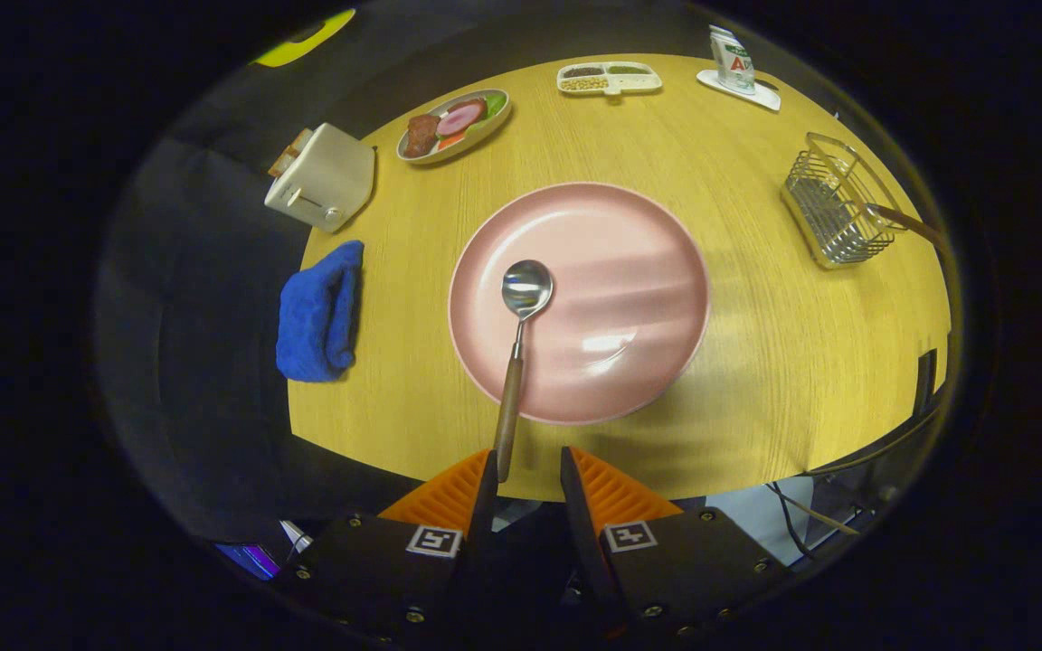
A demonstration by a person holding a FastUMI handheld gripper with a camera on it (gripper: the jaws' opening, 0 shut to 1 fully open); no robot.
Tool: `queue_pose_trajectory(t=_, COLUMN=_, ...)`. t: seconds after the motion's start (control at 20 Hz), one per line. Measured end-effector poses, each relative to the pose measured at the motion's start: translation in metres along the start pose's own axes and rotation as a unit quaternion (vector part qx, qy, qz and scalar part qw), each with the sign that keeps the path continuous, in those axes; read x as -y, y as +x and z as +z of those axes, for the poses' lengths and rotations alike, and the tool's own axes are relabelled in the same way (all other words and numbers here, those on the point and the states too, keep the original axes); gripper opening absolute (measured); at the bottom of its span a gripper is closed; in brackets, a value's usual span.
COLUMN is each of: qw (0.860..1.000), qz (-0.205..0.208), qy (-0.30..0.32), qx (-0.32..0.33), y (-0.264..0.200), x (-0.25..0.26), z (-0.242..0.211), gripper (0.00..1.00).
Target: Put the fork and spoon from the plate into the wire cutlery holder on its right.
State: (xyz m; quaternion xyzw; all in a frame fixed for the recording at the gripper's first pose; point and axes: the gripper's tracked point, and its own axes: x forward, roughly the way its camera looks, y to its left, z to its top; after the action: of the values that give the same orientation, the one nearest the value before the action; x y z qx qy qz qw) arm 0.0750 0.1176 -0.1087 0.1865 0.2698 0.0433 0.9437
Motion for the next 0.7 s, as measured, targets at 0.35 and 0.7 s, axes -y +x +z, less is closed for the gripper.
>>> queue_pose_trajectory(t=0.35, qw=1.000, qz=-0.007, qy=0.007, qx=-0.020, y=0.033, x=-0.008, z=-0.009, gripper=0.43)
queue_pose_trajectory(t=0.7, qw=0.999, qz=-0.011, qy=0.016, qx=-0.029, y=0.047, x=-0.007, z=-0.012, gripper=0.43)
